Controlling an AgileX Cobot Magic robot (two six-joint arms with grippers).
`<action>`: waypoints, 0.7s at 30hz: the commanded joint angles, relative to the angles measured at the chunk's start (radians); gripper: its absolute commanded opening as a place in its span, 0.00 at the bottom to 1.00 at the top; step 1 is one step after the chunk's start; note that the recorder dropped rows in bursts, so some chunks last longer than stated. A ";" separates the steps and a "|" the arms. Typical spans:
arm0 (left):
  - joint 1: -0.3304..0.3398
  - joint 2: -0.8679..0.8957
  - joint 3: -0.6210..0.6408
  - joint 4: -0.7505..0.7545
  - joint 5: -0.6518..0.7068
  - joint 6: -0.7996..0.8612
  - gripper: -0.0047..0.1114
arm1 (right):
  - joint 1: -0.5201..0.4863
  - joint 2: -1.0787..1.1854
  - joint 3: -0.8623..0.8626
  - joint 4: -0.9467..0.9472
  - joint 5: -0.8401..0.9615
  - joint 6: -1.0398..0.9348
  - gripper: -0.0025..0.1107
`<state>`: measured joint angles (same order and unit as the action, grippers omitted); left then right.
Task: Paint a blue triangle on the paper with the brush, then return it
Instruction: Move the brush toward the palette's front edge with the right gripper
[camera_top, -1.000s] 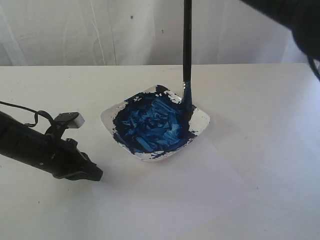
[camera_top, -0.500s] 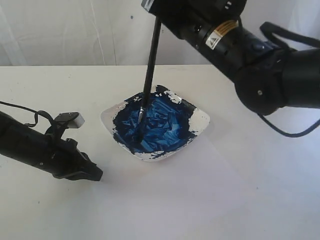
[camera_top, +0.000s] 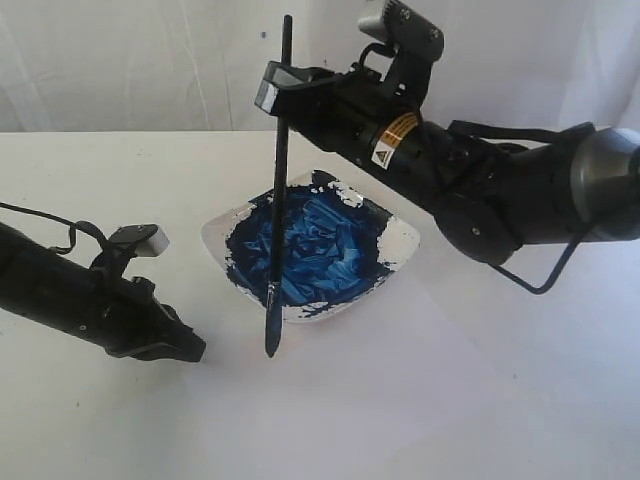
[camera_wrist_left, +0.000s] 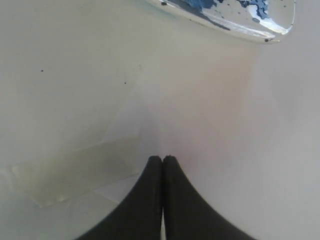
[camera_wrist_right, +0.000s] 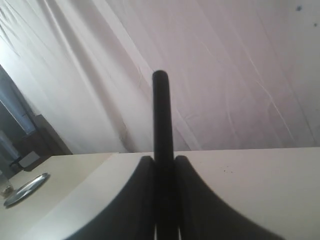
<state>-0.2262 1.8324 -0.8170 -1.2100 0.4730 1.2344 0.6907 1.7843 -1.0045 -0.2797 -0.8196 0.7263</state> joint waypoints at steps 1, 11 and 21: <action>-0.006 -0.003 0.005 -0.007 0.017 0.001 0.04 | 0.001 0.023 0.005 -0.041 -0.038 0.044 0.02; -0.006 -0.003 0.005 -0.007 0.017 0.001 0.04 | 0.001 0.081 0.005 -0.116 -0.076 0.134 0.02; -0.006 -0.003 0.005 -0.007 0.017 0.001 0.04 | 0.001 0.099 0.005 -0.118 -0.088 0.145 0.02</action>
<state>-0.2262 1.8324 -0.8170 -1.2100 0.4730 1.2344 0.6907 1.8802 -1.0045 -0.3901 -0.8901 0.8680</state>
